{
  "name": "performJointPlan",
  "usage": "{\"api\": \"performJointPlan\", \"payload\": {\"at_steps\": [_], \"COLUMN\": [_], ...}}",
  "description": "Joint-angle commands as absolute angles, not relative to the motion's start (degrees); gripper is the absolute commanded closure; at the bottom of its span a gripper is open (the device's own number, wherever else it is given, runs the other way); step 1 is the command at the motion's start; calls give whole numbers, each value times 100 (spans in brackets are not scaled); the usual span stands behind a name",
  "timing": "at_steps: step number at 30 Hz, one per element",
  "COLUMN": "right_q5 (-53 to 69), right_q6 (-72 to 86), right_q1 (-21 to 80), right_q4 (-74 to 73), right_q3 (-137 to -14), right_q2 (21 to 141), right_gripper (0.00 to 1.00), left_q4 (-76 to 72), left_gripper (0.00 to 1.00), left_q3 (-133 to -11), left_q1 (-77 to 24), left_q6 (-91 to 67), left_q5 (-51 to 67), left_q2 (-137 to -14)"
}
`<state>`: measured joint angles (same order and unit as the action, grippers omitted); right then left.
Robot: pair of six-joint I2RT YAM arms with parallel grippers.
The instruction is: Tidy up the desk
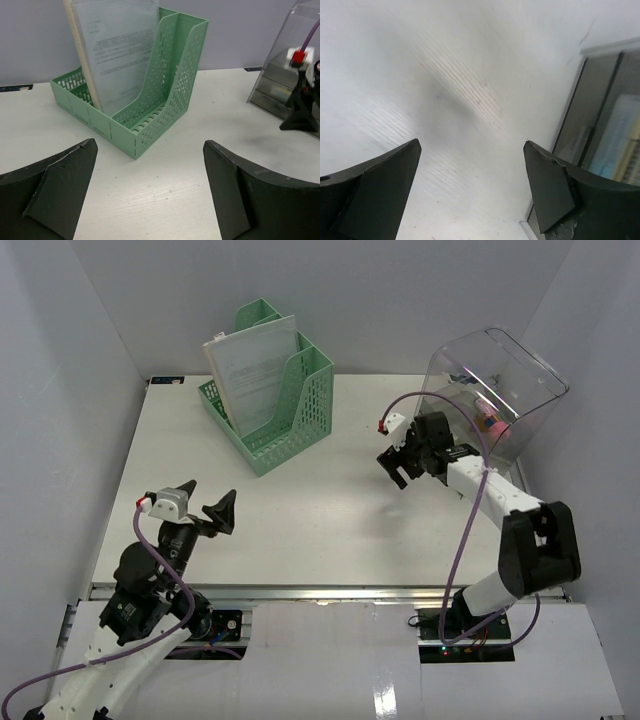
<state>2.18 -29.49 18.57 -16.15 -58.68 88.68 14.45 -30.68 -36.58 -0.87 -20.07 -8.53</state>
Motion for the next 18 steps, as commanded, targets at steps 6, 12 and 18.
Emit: {"api": "performJointPlan", "payload": {"at_steps": [6,12,18], "right_q5": [1984,2161,2047], "right_q6": [-2453,-2251,-1880], "right_q1": [1776,1642,1334], "right_q4": [-1840,-1562,-886], "right_q3": [-6152,-5422,-4635], "right_q2": [7257,6675,6032], "right_gripper": [10,10,10], "left_q4": [1330,1305,1301], "left_gripper": [2,2,2], "left_q3": [-3111,-3146,-3124], "left_q1": [-3639,-3639,-3639], "left_q6": [-217,-253,-255], "left_q5": [-466,200,289], "left_q2": [-1588,-2059,-2123]}}
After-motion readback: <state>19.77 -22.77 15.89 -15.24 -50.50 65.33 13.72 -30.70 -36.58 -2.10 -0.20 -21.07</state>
